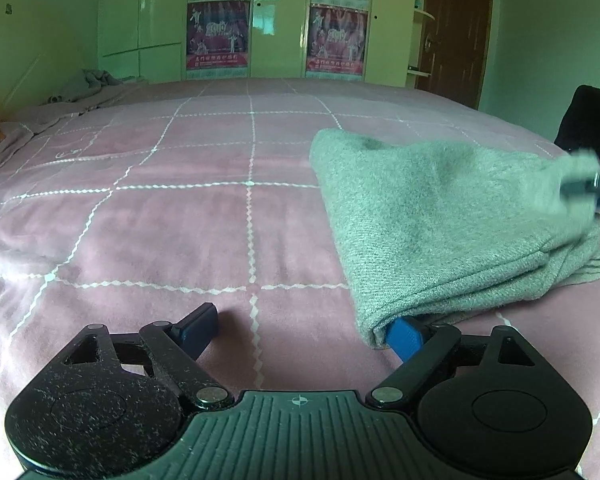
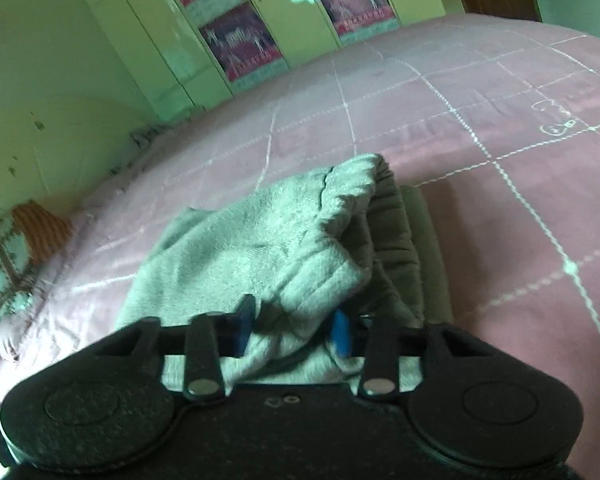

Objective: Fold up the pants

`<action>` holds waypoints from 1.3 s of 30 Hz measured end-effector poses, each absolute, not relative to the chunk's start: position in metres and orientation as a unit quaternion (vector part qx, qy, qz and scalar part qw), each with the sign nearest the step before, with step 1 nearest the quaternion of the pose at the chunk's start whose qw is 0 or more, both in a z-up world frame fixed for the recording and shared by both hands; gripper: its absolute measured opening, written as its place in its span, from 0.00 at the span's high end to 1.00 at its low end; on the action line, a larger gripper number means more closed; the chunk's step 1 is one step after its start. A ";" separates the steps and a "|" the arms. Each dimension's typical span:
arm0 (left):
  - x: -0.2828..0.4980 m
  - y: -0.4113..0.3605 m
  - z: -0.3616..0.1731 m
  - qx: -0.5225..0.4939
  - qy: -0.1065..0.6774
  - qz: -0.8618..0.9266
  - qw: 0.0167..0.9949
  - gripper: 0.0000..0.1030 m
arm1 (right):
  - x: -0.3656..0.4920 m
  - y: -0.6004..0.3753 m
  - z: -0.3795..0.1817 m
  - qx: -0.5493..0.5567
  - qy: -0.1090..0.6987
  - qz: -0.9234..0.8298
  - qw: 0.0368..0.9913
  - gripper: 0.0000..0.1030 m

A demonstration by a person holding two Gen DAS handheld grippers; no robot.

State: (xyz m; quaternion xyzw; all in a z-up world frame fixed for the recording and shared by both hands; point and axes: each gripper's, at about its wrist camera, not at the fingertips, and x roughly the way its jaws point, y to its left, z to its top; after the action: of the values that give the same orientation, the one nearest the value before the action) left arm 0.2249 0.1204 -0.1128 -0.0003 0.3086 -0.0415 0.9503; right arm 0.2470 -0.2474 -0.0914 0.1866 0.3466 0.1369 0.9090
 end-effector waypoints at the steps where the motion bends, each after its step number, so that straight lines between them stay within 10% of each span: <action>1: 0.225 0.120 -0.112 -0.002 0.307 -0.045 0.951 0.19 | 0.246 -0.245 -0.086 0.187 0.334 0.137 0.914 0.78; 5: 0.228 0.117 -0.115 -0.004 0.308 -0.048 0.950 0.20 | 0.217 -0.255 -0.062 0.208 0.249 0.165 0.931 0.78; 9: 0.230 0.116 -0.117 -0.002 0.309 -0.049 0.950 0.20 | 0.237 -0.275 -0.112 0.250 0.360 0.112 0.892 0.77; 11: 0.232 0.117 -0.118 -0.006 0.311 -0.048 0.949 0.19 | 0.223 -0.279 -0.104 0.262 0.327 0.124 0.900 0.67; 14: 0.233 0.115 -0.119 -0.002 0.310 -0.047 0.950 0.19 | 0.194 -0.279 -0.086 0.246 0.280 0.107 0.922 0.23; 27: 0.234 0.113 -0.120 -0.001 0.306 -0.046 0.951 0.19 | 0.213 -0.282 -0.115 0.303 0.344 0.105 0.882 0.27; 31: 0.220 0.107 -0.106 0.027 0.241 -0.037 0.969 0.20 | 0.233 -0.264 -0.106 0.262 0.366 0.101 0.887 0.63; 36: 0.229 0.104 -0.116 0.032 0.272 -0.038 0.961 0.19 | 0.200 -0.267 -0.070 0.249 0.255 0.165 0.920 0.65; 39: 0.233 0.100 -0.122 0.038 0.287 -0.043 0.956 0.19 | 0.209 -0.272 -0.103 0.228 0.320 0.117 0.912 0.65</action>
State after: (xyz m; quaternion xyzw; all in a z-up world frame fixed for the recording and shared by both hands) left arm 0.2333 0.1001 -0.1216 0.0375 0.2868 -0.0426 0.9563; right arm 0.2091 -0.2724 -0.1026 0.2280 0.3201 0.1167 0.9121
